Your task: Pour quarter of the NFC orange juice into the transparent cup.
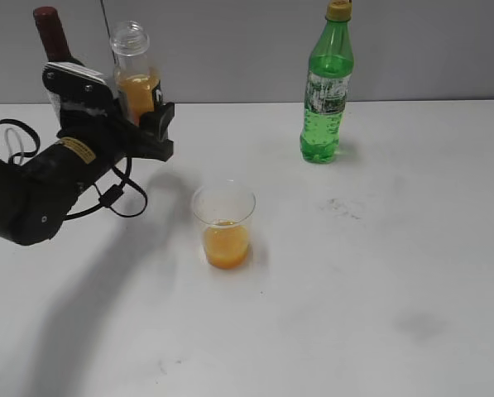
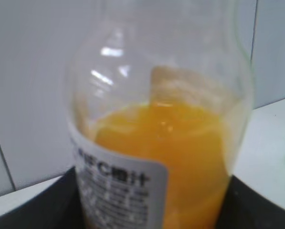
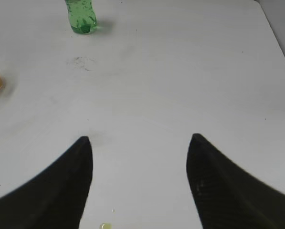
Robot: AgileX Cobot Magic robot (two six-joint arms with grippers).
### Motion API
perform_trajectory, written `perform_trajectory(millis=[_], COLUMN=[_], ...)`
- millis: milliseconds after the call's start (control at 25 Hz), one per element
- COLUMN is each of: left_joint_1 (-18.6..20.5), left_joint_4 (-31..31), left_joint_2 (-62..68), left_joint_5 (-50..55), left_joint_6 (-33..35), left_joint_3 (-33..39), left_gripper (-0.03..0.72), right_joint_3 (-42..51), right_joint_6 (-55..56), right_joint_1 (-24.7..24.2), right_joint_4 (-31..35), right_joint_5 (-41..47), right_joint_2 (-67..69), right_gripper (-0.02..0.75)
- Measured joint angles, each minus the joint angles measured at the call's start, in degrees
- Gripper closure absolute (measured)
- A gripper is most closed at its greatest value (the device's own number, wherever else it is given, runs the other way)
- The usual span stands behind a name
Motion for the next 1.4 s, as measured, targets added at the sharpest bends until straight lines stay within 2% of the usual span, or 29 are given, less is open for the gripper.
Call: perform_trajectory(millis=[360, 1080, 1160, 1280, 1400], left_joint_1=[0.10, 1.33, 1.38, 1.38, 1.38], left_joint_4=[-2.88, -3.30, -3.23, -3.23, -3.23], left_joint_2=[9.39, 13.83, 13.83, 13.83, 13.43], left_joint_5=[0.08, 0.85, 0.73, -0.37, -0.43], left_joint_6=[-0.45, -2.14, -2.43, -2.61, -2.61], left_joint_3=[-9.90, -10.95, -10.95, -11.02, -10.09], left_gripper=[0.218, 0.218, 0.176, 0.052, 0.010], right_joint_3=[0.00, 0.00, 0.00, 0.00, 0.00], right_joint_6=[0.00, 0.01, 0.01, 0.01, 0.07], right_joint_1=[0.00, 0.00, 0.00, 0.00, 0.00], right_joint_4=[0.00, 0.00, 0.00, 0.00, 0.00], right_joint_5=[0.00, -0.02, -0.02, -0.02, -0.02], right_joint_2=[0.00, 0.00, 0.00, 0.00, 0.00], right_gripper=[0.260, 0.260, 0.260, 0.260, 0.260])
